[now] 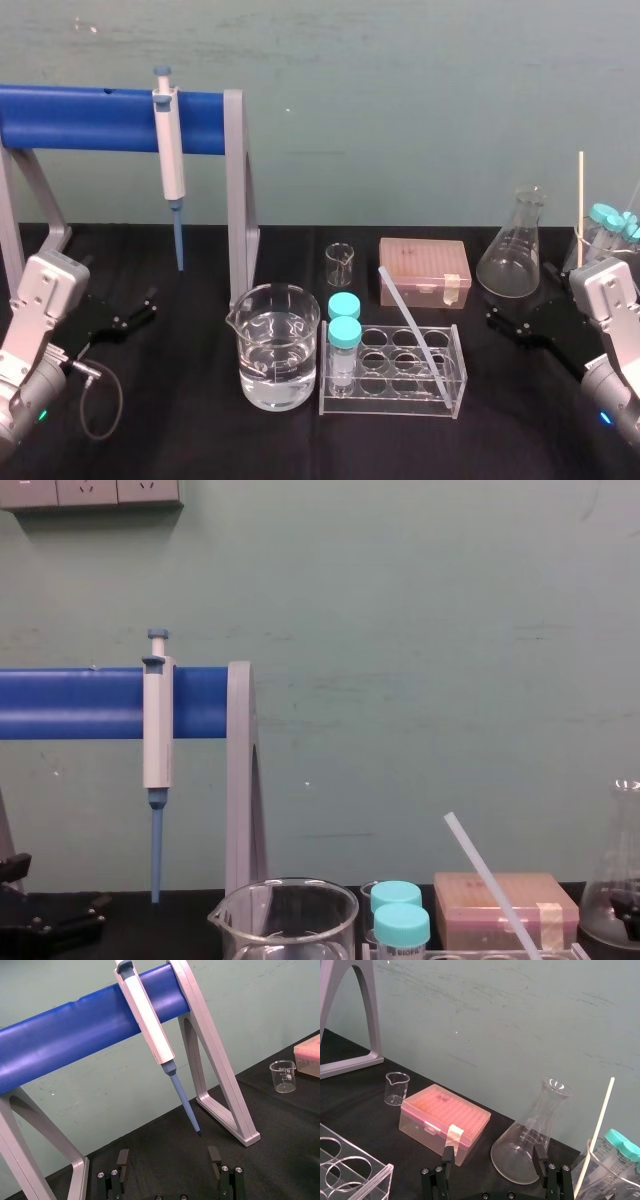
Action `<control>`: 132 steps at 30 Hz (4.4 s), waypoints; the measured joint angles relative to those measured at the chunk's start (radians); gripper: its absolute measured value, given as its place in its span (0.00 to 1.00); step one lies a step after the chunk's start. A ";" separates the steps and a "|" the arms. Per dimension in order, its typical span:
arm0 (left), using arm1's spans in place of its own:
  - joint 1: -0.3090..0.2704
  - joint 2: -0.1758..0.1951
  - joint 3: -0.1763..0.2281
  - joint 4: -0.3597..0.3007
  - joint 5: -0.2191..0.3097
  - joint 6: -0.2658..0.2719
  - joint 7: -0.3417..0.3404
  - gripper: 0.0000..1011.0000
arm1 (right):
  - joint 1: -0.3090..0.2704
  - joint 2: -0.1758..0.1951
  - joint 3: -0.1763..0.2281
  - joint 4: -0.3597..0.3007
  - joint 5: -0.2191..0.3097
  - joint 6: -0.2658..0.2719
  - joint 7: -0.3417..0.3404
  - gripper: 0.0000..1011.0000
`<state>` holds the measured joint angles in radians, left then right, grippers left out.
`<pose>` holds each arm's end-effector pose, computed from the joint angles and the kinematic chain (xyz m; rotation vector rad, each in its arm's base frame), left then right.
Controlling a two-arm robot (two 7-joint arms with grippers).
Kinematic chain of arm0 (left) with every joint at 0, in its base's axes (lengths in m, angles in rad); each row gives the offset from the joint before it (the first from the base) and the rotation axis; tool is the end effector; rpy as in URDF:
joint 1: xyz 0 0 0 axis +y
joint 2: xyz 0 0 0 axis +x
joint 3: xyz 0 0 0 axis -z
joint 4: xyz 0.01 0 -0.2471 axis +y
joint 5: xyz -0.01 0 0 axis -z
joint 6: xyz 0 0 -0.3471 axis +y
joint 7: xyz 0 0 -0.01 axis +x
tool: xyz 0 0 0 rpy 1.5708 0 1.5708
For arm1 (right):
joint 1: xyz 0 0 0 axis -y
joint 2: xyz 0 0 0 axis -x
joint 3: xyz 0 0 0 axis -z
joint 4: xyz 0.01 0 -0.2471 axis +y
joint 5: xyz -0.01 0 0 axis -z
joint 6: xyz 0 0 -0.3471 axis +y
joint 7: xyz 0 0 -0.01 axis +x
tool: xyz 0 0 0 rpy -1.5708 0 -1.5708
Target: Pick up the stirring rod with one hand, then place it down.
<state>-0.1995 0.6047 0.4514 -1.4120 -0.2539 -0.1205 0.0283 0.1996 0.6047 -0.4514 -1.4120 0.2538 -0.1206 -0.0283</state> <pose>0.3873 0.0482 -0.2750 0.3045 -0.2850 1.2480 0.3873 -0.0482 -0.2750 -0.3044 -0.2853 -1.2479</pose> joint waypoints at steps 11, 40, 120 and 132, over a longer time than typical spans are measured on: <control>0.000 0.000 0.000 0.000 0.000 0.000 0.000 0.99 | 0.000 0.000 0.000 0.000 0.000 0.000 0.000 0.99; 0.000 0.000 0.000 0.000 0.000 0.000 0.000 0.99 | 0.000 0.000 0.000 0.000 0.000 0.000 0.000 0.99; 0.000 0.000 0.000 0.000 0.000 0.000 0.000 0.99 | 0.171 -0.064 -0.042 -0.002 0.153 0.220 0.565 0.99; 0.000 0.000 0.000 0.000 0.000 0.000 0.000 0.99 | 0.169 -0.060 -0.041 -0.006 0.154 0.222 0.565 0.94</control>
<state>-0.1996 0.6047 0.4514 -1.4120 -0.2539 -0.1205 0.0283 0.3684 0.5445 -0.4926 -1.4184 0.4082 0.1010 0.5370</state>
